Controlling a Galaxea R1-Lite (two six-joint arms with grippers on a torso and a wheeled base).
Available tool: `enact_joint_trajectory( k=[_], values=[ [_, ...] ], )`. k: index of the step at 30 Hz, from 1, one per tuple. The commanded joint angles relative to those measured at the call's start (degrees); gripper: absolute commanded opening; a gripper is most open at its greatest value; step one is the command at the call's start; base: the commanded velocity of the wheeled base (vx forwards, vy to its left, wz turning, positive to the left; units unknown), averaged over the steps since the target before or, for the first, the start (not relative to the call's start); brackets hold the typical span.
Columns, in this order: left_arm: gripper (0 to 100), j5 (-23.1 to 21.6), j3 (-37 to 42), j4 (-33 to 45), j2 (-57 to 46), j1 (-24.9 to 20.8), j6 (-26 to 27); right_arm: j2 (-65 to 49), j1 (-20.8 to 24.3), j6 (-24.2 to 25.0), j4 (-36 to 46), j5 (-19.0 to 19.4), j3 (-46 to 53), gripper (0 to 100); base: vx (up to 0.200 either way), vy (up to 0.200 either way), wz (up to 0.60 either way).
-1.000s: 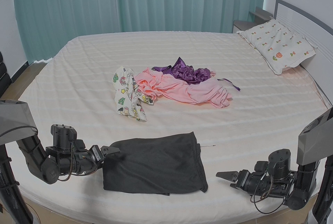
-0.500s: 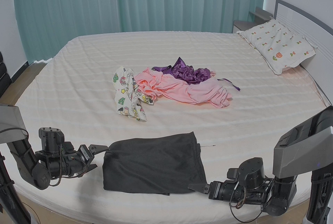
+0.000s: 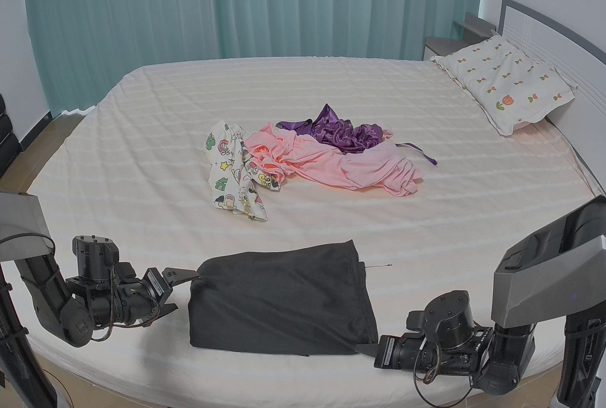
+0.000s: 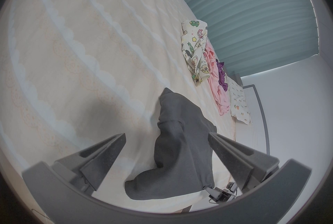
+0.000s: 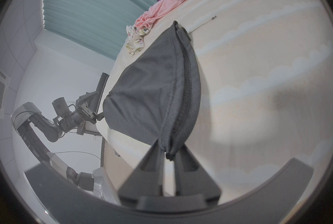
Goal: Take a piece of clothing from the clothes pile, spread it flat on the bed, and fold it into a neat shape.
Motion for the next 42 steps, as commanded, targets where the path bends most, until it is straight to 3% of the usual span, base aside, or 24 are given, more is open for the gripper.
enact_joint_trajectory(
  k=[1, 5, 12, 13, 19, 23, 27, 42],
  values=[
    [100, -0.01, 0.31, 0.00, 0.23, -0.10, -0.01, -1.73, -0.27, 0.07, -0.36, 0.10, 3.22, 0, 0.000, 0.000, 0.00],
    [100, -0.01, 0.49, 0.00, 0.23, -0.28, -0.01, -2.26, -0.18, 0.07, -0.45, 0.10, 4.19, 0, 0.000, 0.000, 0.00],
    [100, -0.27, 3.57, -2.20, 0.23, -4.67, 0.52, -1.73, -0.10, -0.02, -0.63, 0.01, 4.28, 0, 0.000, 0.000, 0.00],
    [100, -0.27, 3.74, -2.55, 0.23, -4.85, 0.61, -1.73, -0.10, -0.02, -0.63, 0.01, 4.28, 100, 0.000, 0.000, 0.00],
    [100, -2.55, 8.75, -12.83, 3.66, -5.73, 2.19, -2.26, -0.18, -0.02, -0.80, 0.01, 4.63, 100, 0.000, 0.000, 0.00],
    [100, -5.37, 13.15, -21.27, 9.11, -5.73, 10.72, -2.17, -0.27, 0.07, -0.80, 0.01, 4.54, 100, 0.000, 0.000, 0.00],
    [100, -5.98, 15.43, -27.51, 14.65, -6.25, 15.73, -2.17, -0.27, 0.07, -0.89, 0.10, 4.37, 100, 0.000, 0.000, 0.00],
    [100, -7.92, 15.52, -27.51, 13.24, -7.48, 15.90, -2.17, -0.54, 0.07, -2.91, 0.10, 5.25, 100, 0.000, 0.000, 0.00]
  ],
)
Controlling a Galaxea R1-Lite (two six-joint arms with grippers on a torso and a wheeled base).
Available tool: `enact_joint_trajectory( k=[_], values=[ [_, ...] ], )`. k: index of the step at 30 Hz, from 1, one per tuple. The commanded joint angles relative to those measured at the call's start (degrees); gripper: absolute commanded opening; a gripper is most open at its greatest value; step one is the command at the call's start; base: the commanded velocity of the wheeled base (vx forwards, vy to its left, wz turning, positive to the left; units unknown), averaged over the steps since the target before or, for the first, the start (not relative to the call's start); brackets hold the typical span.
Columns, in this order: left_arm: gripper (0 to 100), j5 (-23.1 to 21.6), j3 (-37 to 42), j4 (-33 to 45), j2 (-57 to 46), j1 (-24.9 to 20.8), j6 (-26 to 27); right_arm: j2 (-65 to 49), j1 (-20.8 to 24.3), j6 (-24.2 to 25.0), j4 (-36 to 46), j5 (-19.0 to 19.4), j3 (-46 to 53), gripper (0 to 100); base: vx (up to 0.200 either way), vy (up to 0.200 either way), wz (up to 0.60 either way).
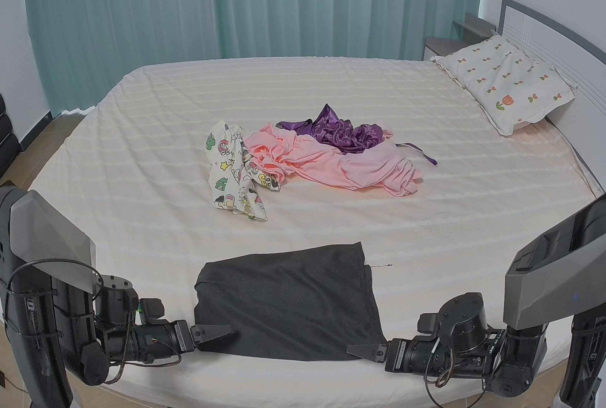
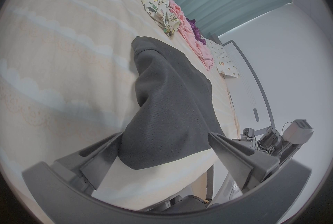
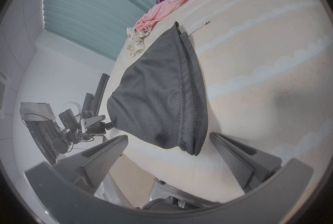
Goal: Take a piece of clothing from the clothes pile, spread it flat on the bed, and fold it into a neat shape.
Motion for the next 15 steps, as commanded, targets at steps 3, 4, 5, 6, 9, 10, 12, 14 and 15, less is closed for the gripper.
enact_joint_trajectory(
  k=[3, 4, 5, 6, 9, 10, 12, 14, 15],
  values=[
    [100, -0.47, 1.04, -0.94, -1.87, -0.44, -2.99, -0.03, -0.29, 0.10, -0.06, 0.02, 0.13, 100, 0.000, 0.000, 0.00],
    [100, -0.56, 1.04, -0.94, -2.48, -0.44, -3.87, -0.03, -0.29, 0.10, -0.06, 0.02, 0.13, 100, 0.000, 0.000, 0.00],
    [100, -0.56, 1.04, -0.94, -3.45, -0.62, -5.54, -0.12, -0.38, 0.10, -0.06, 0.02, 0.21, 100, 0.000, 0.000, 0.00],
    [100, -0.56, 1.04, -0.94, -3.54, -0.71, -5.81, -0.12, -0.38, 0.10, -0.06, 0.02, 0.13, 100, 0.000, 0.000, 0.00],
    [100, -0.56, 1.04, 1.61, -5.73, -2.55, -9.67, -0.12, -0.65, 0.18, -0.06, 0.02, 0.21, 100, 0.000, 0.000, 0.00],
    [100, -0.47, 1.04, 4.51, -6.88, -2.99, -9.67, -0.21, -0.82, 0.18, -0.06, 0.02, 0.30, 100, 0.000, 0.000, 0.00],
    [100, -0.38, 1.04, 7.77, -8.02, -3.52, -9.58, -0.21, -1.00, 0.27, -0.06, 0.02, 0.30, 100, 0.000, 0.000, 0.00],
    [100, -0.29, 0.77, 12.60, -10.22, -3.87, -9.23, -0.12, -1.17, 0.27, -0.15, 0.02, 0.57, 100, 0.000, 0.000, 0.00],
    [100, -0.29, 0.77, 12.69, -10.22, -3.70, -9.06, -0.12, -1.17, 0.36, -0.06, 0.02, 0.57, 100, 0.000, 0.000, 0.00]
  ],
)
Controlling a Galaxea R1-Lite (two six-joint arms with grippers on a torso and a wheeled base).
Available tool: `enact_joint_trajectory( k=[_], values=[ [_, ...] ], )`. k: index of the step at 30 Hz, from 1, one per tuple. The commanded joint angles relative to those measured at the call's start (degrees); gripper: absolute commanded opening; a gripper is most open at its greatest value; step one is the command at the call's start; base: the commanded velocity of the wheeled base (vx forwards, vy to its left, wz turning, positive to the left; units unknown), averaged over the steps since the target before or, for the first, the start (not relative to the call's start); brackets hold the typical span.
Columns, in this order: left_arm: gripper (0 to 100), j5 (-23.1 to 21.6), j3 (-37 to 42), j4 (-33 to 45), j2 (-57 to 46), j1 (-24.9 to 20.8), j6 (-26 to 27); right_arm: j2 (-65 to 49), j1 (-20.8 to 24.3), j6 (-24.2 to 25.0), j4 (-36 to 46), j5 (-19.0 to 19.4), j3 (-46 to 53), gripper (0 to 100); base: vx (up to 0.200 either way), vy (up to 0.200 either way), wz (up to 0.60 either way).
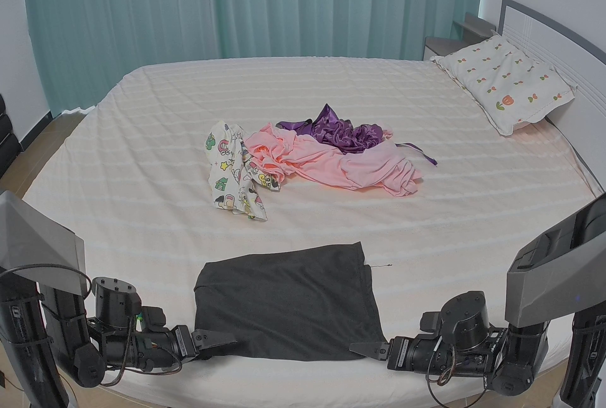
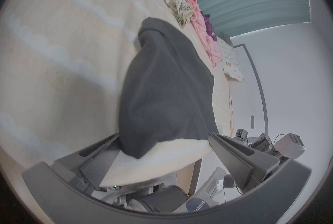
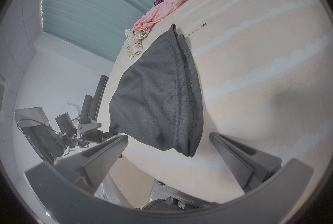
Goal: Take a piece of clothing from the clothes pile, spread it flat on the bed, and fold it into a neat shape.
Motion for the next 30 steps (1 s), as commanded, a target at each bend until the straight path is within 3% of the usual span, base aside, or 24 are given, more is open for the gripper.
enact_joint_trajectory(
  k=[1, 12, 22, 26, 30],
  values=[
    [100, 0.26, 0.72, 3.82, -4.65, -0.72, 0.61, -0.10, -0.40, 0.15, -0.01, 0.02, 0.31, 100, 0.000, 0.000, 0.00],
    [100, 0.26, 0.72, 4.70, -10.45, 4.29, 2.19, -0.19, -0.76, 0.15, -0.10, -0.78, 0.31, 100, 0.000, 0.000, 0.00],
    [100, 0.78, -1.83, 16.92, -15.02, 5.52, 8.08, 0.08, -0.84, 0.15, -1.59, -0.95, 0.92, 100, 0.000, 0.000, 0.00],
    [100, 1.31, -5.69, 17.45, -14.93, 6.83, 6.85, -0.01, -0.93, 0.15, -1.68, -0.95, 1.19, 100, 0.000, 0.000, 0.00],
    [100, 2.10, -11.84, 17.36, -14.93, 6.22, 0.17, 0.25, -1.20, 0.06, -1.68, -0.95, 0.84, 100, 0.000, 0.000, 0.00]
  ],
)
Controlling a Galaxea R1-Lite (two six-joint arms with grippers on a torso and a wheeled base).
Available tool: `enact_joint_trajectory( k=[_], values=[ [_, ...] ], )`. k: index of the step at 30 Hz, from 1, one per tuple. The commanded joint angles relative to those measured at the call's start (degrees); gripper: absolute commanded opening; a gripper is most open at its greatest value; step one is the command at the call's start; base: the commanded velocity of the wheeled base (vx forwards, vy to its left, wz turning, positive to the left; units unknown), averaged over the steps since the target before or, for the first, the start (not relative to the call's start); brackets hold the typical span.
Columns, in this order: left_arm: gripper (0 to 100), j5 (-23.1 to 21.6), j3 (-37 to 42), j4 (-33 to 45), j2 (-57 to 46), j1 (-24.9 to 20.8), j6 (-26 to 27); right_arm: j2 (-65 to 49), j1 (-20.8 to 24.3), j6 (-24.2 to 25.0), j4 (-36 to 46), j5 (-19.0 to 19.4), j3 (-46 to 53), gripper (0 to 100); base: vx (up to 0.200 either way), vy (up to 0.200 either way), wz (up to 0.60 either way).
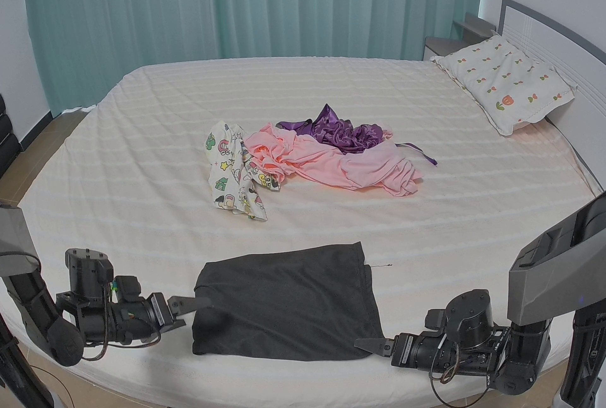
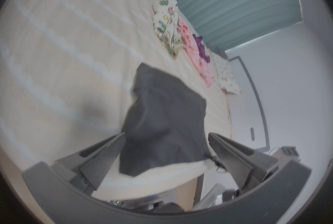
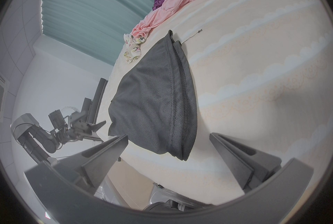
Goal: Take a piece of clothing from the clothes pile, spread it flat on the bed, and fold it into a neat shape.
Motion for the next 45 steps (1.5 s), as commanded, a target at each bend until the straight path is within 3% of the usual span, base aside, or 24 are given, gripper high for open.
enact_joint_trajectory(
  k=[1, 9, 16, 20, 25, 31, 33, 38, 45],
  values=[
    [100, 1.15, -6.59, 0.14, -0.37, -0.06, -4.57, 0.32, -0.22, -0.07, -0.07, 0.01, -0.17, 100, 0.000, 0.000, 0.00],
    [100, 2.56, -15.73, 0.14, 3.06, -3.22, -12.66, 0.50, -0.31, -0.07, -0.07, 0.01, -0.61, 100, 0.000, 0.000, 0.00],
    [100, 8.71, -18.19, -0.39, 11.41, -9.38, -12.92, -1.87, -4.79, -1.48, -3.15, -0.25, -0.79, 100, 0.000, 0.000, 0.00],
    [100, 10.82, -19.07, -0.48, 15.01, -10.08, -12.75, -0.82, -6.11, -3.06, -3.15, -0.16, -2.28, 100, 0.000, 0.000, 0.00],
    [100, 17.32, -21.79, -1.27, 18.53, -9.99, -11.34, 1.73, -9.19, -5.96, -2.09, -0.16, -8.17, 100, 0.000, 0.000, 0.00],
    [100, 17.50, -19.16, -5.84, 16.42, -10.25, -12.39, 2.61, -10.06, -7.01, 7.66, -0.16, -20.57, 100, 0.000, 0.000, 0.00],
    [100, 17.41, -13.97, -10.32, 13.34, -11.13, -13.10, 2.79, -10.59, -7.01, 18.30, -0.43, -31.82, 100, 0.000, 0.000, 0.00],
    [100, 17.41, -9.66, -15.07, 10.00, -11.48, -13.71, 4.63, -10.77, -6.66, 29.55, -0.69, -43.59, 100, 0.000, 0.000, 0.00],
    [100, 17.50, -9.84, -15.42, 11.06, -11.40, -13.62, 10.61, -10.42, -7.10, 33.68, -5.35, -52.12, 100, 0.000, 0.000, 0.00]
  ],
)
